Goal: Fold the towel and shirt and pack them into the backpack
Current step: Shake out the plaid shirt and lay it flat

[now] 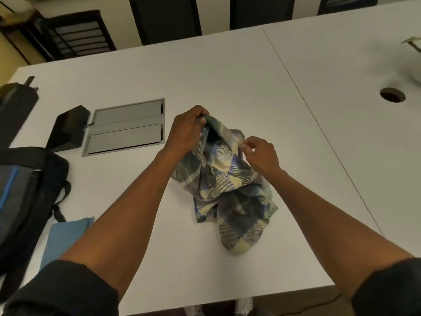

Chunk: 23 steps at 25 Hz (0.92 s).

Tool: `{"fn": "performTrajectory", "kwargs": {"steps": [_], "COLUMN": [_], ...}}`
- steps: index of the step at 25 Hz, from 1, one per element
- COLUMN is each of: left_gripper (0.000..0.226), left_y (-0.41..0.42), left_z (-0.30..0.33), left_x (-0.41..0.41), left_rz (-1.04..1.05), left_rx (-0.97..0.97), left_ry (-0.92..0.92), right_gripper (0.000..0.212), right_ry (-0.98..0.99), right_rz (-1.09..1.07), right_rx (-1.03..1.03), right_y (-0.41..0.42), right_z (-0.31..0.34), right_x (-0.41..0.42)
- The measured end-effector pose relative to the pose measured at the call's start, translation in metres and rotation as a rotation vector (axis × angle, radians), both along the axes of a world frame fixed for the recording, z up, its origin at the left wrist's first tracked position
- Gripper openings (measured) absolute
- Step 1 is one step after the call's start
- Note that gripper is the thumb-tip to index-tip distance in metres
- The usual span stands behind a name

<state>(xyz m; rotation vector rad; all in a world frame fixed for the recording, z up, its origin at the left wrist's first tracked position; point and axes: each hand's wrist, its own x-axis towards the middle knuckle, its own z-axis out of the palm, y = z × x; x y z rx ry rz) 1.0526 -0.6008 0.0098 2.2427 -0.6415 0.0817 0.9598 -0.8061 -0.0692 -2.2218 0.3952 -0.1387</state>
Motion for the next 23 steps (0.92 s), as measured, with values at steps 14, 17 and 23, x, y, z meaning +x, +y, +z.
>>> {"fn": "performTrajectory", "kwargs": {"steps": [14,17,23], "left_gripper": [0.018,0.015,0.02], "left_y": [0.095,0.132,0.166], "left_z": [0.133,0.151,0.124], "left_x": [0.017,0.035,0.033], "left_rz": [-0.109,0.004,0.0], "left_rx": [0.236,0.244,0.387], "left_ry": [-0.424,-0.444,-0.201], "right_gripper": [0.024,0.023,0.027], "right_ry": [0.006,-0.022,-0.21], "right_rz": [-0.299,-0.385,-0.474], "right_rx": [-0.417,-0.393,-0.312], "right_y": [0.041,0.024,0.033], "right_z": [0.108,0.126,0.175], "right_x": [0.006,-0.006,0.0]}}
